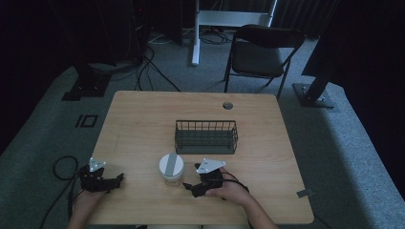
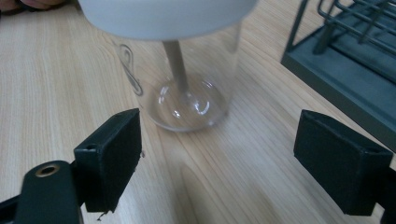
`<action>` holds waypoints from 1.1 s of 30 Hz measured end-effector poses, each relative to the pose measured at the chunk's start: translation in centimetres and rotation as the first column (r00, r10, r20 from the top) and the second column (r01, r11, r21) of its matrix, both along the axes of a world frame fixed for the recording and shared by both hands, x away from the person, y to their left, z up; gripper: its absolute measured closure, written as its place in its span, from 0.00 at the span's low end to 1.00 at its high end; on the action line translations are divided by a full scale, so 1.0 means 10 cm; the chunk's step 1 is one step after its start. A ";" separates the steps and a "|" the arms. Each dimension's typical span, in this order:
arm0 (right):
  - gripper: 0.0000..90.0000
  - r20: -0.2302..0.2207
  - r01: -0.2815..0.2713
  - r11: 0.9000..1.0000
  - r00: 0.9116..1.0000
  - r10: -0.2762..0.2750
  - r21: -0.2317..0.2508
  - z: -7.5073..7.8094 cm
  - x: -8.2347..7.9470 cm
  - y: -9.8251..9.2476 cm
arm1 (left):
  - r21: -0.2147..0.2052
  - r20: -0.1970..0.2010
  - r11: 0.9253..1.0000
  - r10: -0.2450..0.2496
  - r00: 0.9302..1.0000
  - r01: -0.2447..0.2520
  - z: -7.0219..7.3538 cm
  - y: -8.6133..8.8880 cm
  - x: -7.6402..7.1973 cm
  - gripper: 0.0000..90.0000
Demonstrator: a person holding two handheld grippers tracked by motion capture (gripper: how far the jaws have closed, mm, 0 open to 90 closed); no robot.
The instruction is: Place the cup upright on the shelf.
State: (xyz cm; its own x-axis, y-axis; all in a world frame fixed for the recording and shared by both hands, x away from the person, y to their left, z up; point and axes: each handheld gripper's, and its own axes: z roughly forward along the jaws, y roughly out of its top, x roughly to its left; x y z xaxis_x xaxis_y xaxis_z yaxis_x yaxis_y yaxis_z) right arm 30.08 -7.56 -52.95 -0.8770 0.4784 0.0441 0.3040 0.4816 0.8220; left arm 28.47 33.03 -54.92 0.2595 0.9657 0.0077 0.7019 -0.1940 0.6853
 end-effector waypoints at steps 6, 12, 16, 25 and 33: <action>0.17 -0.002 -0.018 1.000 1.000 0.018 0.012 0.00 -0.01 0.11 | 0.000 0.000 1.000 0.000 1.000 0.000 0.00 0.00 0.00 0.00; 0.17 -0.001 -0.034 0.999 0.999 0.034 0.031 0.00 0.01 0.19 | 0.000 0.000 1.000 0.000 1.000 0.000 0.00 0.00 0.00 0.00; 0.17 -0.003 -0.042 0.998 0.999 0.042 0.051 -0.01 0.01 0.24 | 0.000 0.000 1.000 0.000 1.000 0.000 0.00 0.00 0.00 0.00; 0.18 0.016 -0.046 0.995 0.999 0.045 0.091 0.01 0.04 0.34 | 0.000 0.000 1.000 -0.001 1.000 0.001 0.00 0.00 0.00 0.00; 0.20 0.032 -0.058 0.993 0.998 0.055 0.103 0.01 0.06 0.42 | 0.000 0.000 1.000 -0.002 1.000 0.002 0.00 0.00 0.00 0.00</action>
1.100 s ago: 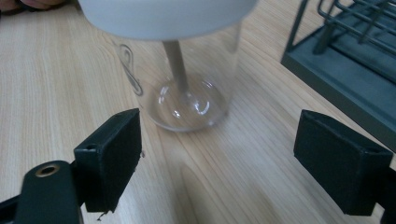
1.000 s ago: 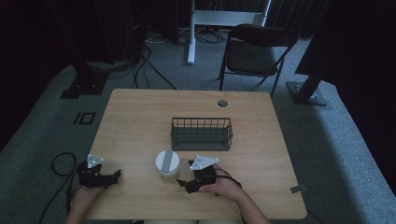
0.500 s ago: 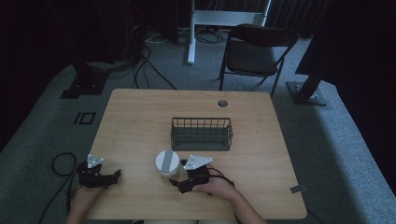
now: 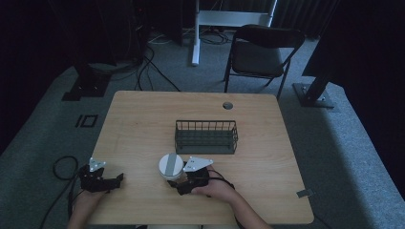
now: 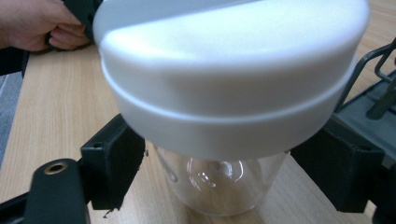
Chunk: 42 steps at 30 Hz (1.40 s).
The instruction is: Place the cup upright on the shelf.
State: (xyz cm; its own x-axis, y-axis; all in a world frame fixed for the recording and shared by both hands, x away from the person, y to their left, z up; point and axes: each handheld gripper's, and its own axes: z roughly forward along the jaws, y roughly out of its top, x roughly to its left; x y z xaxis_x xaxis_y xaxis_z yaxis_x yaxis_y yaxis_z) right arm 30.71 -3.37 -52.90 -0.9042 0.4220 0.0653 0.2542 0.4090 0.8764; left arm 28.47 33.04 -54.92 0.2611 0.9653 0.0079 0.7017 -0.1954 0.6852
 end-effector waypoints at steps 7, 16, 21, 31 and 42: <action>0.19 -0.007 0.000 1.000 1.000 0.000 0.021 -0.01 0.02 0.04 | 0.000 0.000 1.000 0.000 1.000 0.000 0.00 0.00 0.00 0.00; 0.14 -0.013 0.004 0.999 1.000 -0.003 0.052 -0.01 0.02 0.13 | 0.000 0.000 1.000 0.000 1.000 0.000 0.00 0.00 0.00 0.00; 0.16 -0.004 -0.004 0.999 1.000 0.004 0.050 -0.03 0.02 0.17 | -0.001 0.000 1.000 0.000 1.000 0.000 0.00 0.00 0.00 0.00; 0.20 0.027 -0.011 1.000 1.000 0.010 0.026 0.00 -0.01 0.21 | 0.000 0.000 1.000 0.000 1.000 0.000 0.00 0.00 0.00 0.00; 0.20 0.020 0.013 1.000 1.000 -0.014 0.026 0.15 0.01 0.19 | 0.000 0.000 1.000 0.000 1.000 0.000 0.00 0.00 0.00 0.00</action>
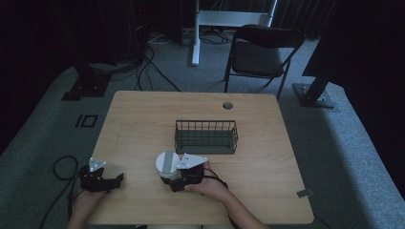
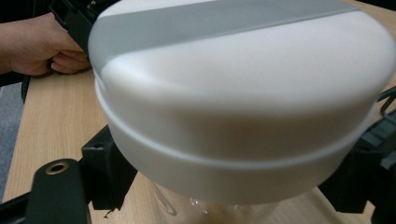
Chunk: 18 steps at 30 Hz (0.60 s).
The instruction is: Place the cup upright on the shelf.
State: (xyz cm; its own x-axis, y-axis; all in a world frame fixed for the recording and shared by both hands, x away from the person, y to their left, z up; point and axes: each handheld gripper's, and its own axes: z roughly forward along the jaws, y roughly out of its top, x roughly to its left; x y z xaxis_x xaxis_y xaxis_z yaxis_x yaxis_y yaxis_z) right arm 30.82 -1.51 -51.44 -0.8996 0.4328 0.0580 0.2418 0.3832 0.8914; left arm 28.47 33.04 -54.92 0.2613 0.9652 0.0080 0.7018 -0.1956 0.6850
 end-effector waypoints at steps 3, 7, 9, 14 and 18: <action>0.20 0.003 0.004 1.000 1.000 -0.004 0.008 0.06 0.01 -0.01 | 0.000 0.000 1.000 0.000 1.000 0.000 0.00 0.00 0.00 0.00; 0.20 0.013 0.020 1.000 1.000 -0.020 0.020 0.14 0.02 -0.01 | 0.000 0.000 1.000 0.000 1.000 0.000 0.00 0.00 0.00 0.00; 0.20 0.020 0.019 1.000 1.000 -0.019 0.020 0.18 0.03 -0.01 | 0.000 0.000 1.000 0.000 1.000 0.000 0.00 0.00 0.00 0.00; 0.20 0.032 0.030 0.999 0.999 -0.031 0.034 0.28 0.06 -0.01 | -0.001 0.000 1.000 0.001 1.000 -0.001 0.00 0.00 0.00 0.00; 0.20 0.038 0.043 0.998 0.998 -0.045 0.048 0.37 0.09 -0.03 | -0.001 0.000 1.000 0.001 1.000 -0.001 0.00 0.00 0.00 0.00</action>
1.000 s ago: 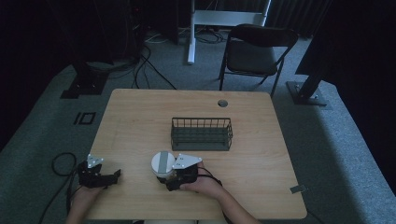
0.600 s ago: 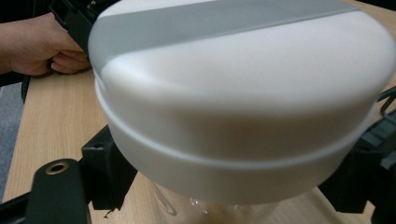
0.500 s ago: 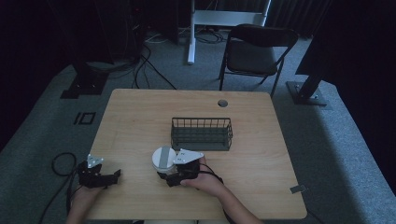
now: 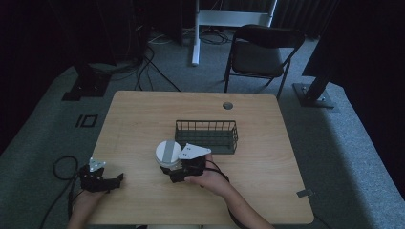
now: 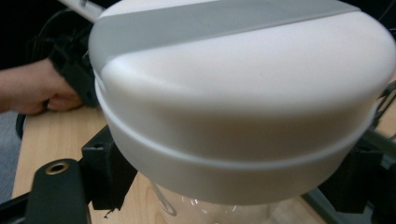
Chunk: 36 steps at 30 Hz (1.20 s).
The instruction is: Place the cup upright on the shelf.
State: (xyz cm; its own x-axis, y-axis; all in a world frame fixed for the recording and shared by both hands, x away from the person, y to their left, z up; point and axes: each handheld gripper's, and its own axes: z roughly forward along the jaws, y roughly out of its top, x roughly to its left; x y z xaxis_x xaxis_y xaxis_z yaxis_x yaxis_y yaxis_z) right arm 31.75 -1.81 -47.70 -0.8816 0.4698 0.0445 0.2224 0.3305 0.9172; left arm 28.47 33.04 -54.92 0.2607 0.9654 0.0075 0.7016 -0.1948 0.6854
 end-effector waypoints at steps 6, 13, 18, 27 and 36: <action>0.20 0.006 0.046 0.999 0.999 -0.046 0.014 0.12 0.07 -0.07 | 0.000 0.001 1.000 0.000 1.000 0.000 0.00 0.00 0.00 0.00; 0.20 0.030 0.113 0.993 0.993 -0.114 0.031 0.23 0.19 -0.19 | 0.000 0.000 1.000 0.000 1.000 0.000 0.00 0.00 0.00 0.00; 0.20 0.054 0.155 0.987 0.986 -0.157 0.045 0.31 0.25 -0.27 | 0.000 0.001 1.000 0.001 1.000 -0.001 0.00 0.00 0.00 0.00; 0.20 0.075 0.242 0.968 0.966 -0.247 0.066 0.41 0.34 -0.38 | 0.001 0.000 1.000 0.000 1.000 0.000 0.00 0.00 0.00 0.00; 0.20 0.079 0.350 0.934 0.932 -0.355 0.071 0.44 0.47 -0.52 | 0.001 0.000 1.000 -0.001 1.000 0.001 0.00 0.00 0.00 0.00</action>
